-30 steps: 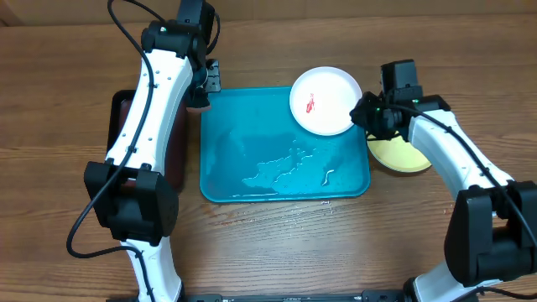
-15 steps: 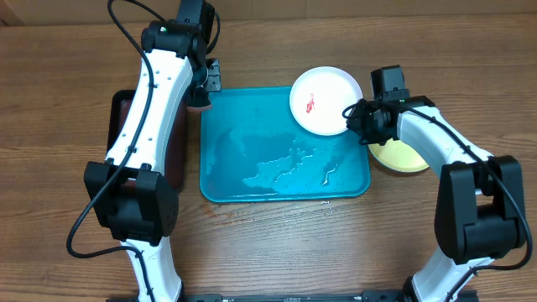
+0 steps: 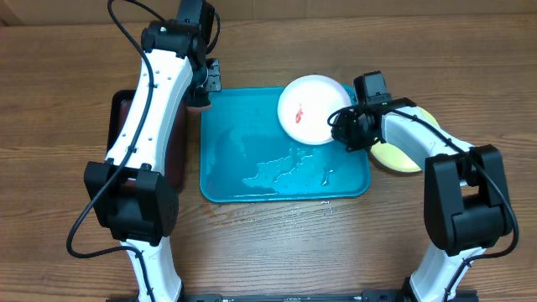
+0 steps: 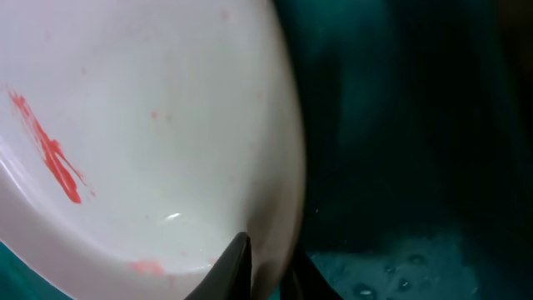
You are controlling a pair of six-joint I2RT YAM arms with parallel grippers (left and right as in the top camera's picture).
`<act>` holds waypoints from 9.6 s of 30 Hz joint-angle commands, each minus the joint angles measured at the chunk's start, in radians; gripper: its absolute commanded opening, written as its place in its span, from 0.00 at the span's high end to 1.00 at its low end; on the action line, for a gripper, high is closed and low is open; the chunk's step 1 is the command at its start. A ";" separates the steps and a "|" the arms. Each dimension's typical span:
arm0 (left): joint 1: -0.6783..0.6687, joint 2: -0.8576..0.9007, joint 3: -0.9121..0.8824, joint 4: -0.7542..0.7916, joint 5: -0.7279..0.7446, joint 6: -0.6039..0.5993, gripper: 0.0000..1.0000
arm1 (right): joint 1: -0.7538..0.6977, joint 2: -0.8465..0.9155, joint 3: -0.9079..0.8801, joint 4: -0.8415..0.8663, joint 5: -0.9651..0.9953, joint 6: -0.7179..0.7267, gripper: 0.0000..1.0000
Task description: Clean dirty plates on tray and stack at the side
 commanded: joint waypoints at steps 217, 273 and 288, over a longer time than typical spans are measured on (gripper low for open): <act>-0.197 0.285 -0.003 -0.066 -0.159 -0.335 0.96 | 0.249 0.120 0.099 0.124 0.064 0.057 0.96; -0.149 0.286 -0.074 0.184 0.447 0.286 0.96 | 0.249 0.120 0.099 0.124 0.063 0.056 0.96; -0.148 0.286 -0.074 0.009 -0.140 -0.275 0.96 | 0.249 0.120 0.099 0.125 0.061 0.056 0.96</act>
